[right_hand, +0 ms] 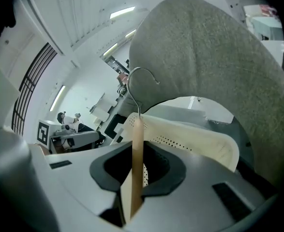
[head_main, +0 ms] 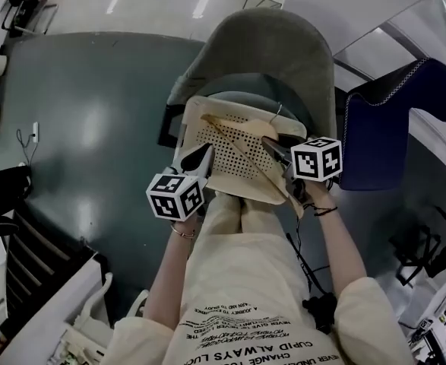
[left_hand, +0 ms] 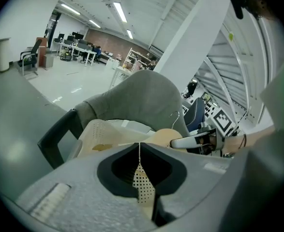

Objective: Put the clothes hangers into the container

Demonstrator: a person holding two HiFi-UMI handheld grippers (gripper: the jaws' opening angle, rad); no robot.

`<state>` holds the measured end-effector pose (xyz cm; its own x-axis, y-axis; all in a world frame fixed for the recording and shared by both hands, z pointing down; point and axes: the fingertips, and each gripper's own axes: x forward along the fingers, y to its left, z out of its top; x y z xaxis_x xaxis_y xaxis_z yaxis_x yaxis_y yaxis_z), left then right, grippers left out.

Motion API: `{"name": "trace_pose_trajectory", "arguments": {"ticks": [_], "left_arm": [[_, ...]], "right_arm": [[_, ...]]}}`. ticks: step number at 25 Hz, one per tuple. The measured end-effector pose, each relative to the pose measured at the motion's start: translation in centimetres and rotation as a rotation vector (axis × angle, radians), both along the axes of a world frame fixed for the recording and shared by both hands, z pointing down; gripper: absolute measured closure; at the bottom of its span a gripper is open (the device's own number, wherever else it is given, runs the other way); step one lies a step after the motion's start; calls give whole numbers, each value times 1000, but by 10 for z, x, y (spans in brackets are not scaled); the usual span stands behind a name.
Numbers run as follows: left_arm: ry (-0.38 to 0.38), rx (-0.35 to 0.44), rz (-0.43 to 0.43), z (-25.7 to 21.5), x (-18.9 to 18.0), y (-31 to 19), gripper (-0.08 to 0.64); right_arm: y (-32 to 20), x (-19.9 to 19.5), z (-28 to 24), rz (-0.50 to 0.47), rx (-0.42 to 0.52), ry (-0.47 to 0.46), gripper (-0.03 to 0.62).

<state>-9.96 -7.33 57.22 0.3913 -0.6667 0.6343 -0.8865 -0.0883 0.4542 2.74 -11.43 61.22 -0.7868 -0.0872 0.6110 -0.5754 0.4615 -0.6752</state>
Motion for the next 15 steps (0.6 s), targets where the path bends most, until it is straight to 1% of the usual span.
{"name": "trace_pose_trajectory", "arguments": {"ticks": [9,15], "left_arm": [[27,-51,23,29,8,-2,534],[47,-61,44,42,13,-3,534]], "right_arm": [[-9,-3,30,93,-44,-13,538],[-9,-3,40,129,-55,-17,538]]}}
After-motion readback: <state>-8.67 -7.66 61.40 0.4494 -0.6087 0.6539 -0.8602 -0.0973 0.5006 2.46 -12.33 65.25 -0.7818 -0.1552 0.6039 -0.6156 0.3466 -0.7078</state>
